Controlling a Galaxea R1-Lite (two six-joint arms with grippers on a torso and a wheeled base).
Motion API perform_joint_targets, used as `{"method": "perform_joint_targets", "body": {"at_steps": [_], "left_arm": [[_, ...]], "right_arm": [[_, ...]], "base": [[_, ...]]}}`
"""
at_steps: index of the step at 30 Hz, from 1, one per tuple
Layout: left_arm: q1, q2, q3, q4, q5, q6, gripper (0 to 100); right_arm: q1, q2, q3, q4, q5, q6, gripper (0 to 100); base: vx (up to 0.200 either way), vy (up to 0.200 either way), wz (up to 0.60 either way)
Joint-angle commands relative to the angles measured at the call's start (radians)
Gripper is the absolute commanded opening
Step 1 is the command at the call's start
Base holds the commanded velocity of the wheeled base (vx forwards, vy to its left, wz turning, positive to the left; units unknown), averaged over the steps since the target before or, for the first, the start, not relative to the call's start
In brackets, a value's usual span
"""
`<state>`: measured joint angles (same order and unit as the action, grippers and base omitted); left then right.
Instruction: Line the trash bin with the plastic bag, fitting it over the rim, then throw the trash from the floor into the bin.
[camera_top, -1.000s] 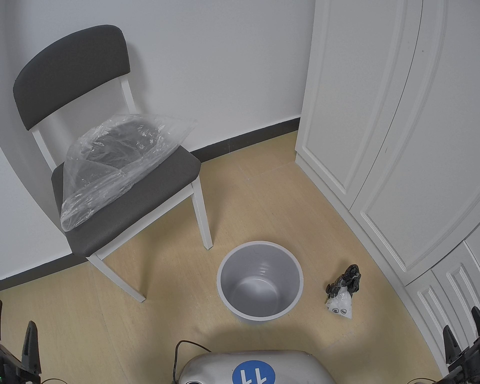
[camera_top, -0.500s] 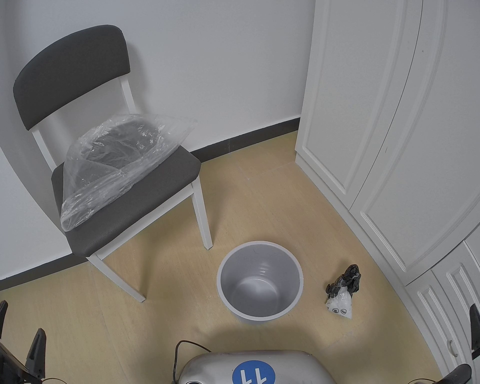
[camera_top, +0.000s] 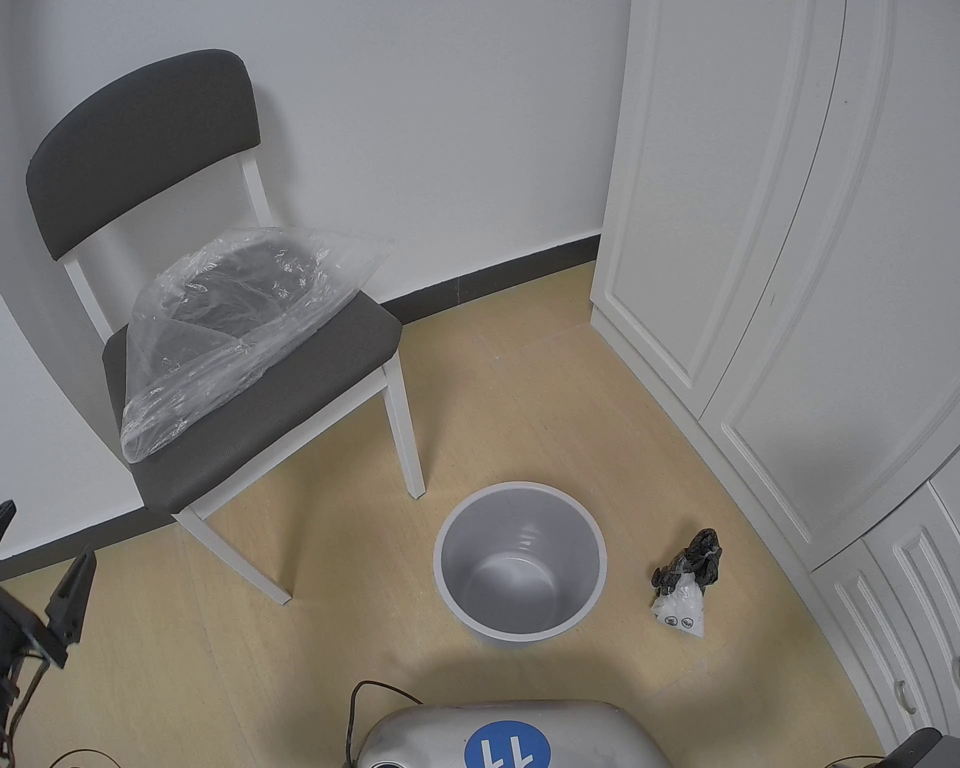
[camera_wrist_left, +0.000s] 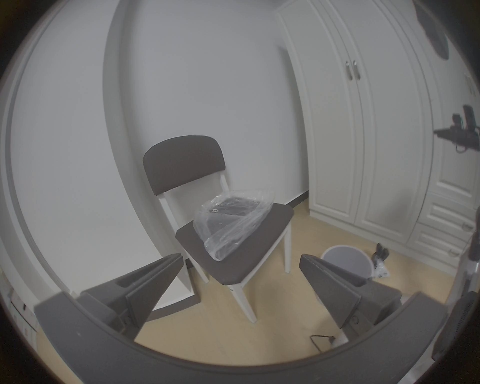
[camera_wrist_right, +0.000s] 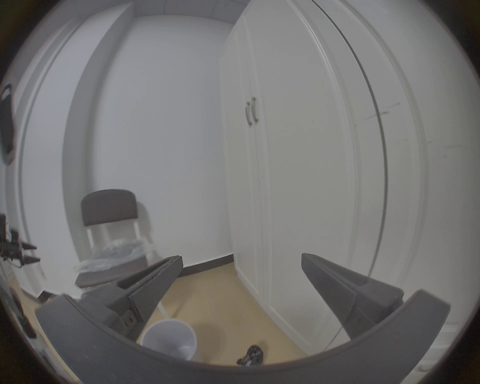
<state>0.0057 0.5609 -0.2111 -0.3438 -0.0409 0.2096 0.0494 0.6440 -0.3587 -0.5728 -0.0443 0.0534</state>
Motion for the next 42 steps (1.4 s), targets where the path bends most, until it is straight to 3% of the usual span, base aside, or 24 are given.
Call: {"method": "perform_joint_targets", "body": {"at_steps": [1,12,27,42], "left_arm": [[0.042,0.599,-0.033,-0.33,0.116,0.142,100],[0.049,0.794,-0.14,-0.339,0.223,0.162,100],[0.103,0.919,-0.229,-0.359,0.228,0.162,100],[0.175,1.105,-0.261,-0.676,0.233,0.146,100]], "right_arm": [[0.188,0.64,-0.097,-0.444,-0.256,0.083,100],[0.201,0.674,-0.117,-0.441,-0.241,0.082,100],[0.193,0.68,-0.12,-0.443,-0.23,0.085,100],[0.181,0.664,-0.141,-0.443,-0.232,0.088,100]], "base": [[0.0,0.0,0.0],[0.0,0.0,0.0],[0.0,0.0,0.0],[0.0,0.0,0.0]]}}
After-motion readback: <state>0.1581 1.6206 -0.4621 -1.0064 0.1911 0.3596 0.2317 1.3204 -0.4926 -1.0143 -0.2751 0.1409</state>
